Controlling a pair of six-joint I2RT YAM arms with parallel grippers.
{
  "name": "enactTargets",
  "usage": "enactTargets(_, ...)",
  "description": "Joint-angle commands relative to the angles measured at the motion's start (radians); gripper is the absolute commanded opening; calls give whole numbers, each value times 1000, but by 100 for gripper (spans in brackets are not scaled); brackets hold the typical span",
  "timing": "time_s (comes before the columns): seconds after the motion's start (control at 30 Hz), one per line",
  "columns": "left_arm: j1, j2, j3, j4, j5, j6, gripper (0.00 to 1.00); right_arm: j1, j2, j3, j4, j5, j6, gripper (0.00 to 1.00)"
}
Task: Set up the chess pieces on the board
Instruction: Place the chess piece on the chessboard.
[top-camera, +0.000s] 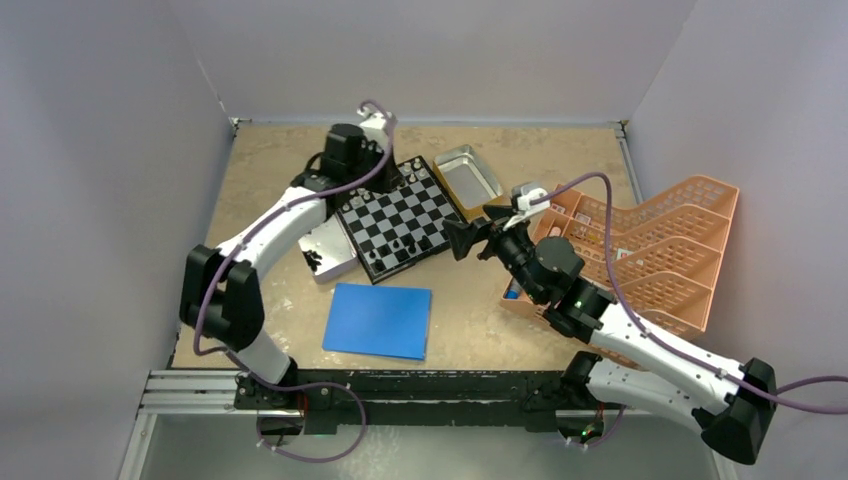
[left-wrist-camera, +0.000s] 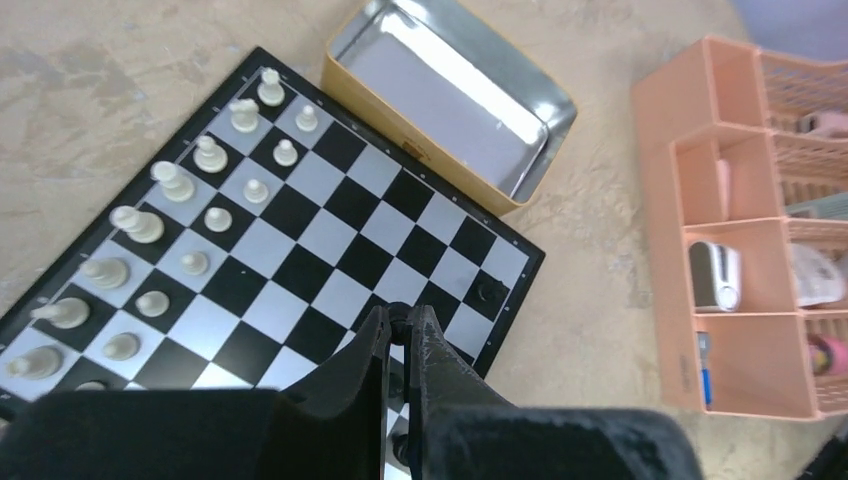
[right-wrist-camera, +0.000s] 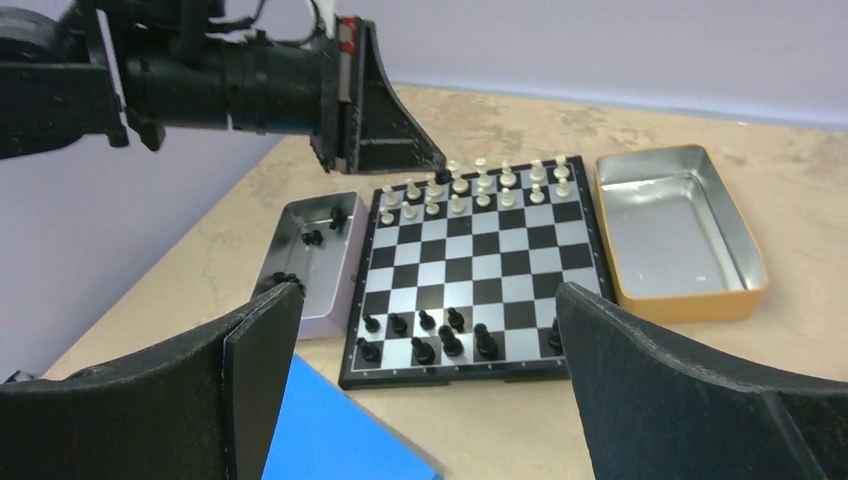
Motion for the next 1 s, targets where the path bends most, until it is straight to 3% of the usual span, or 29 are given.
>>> enactTargets(0.0, -109, 97, 81, -6, -175, 55, 0, -2, -71, -17, -46, 133, 40, 99)
enactTargets(0.43, -192, 235, 71, -20, -192, 37, 0, -2, -269, -86, -23, 179, 40, 99)
enactTargets(0.97, -193, 318, 70, -77, -173, 57, 0, -2, -273, -62, -49, 143, 37, 99)
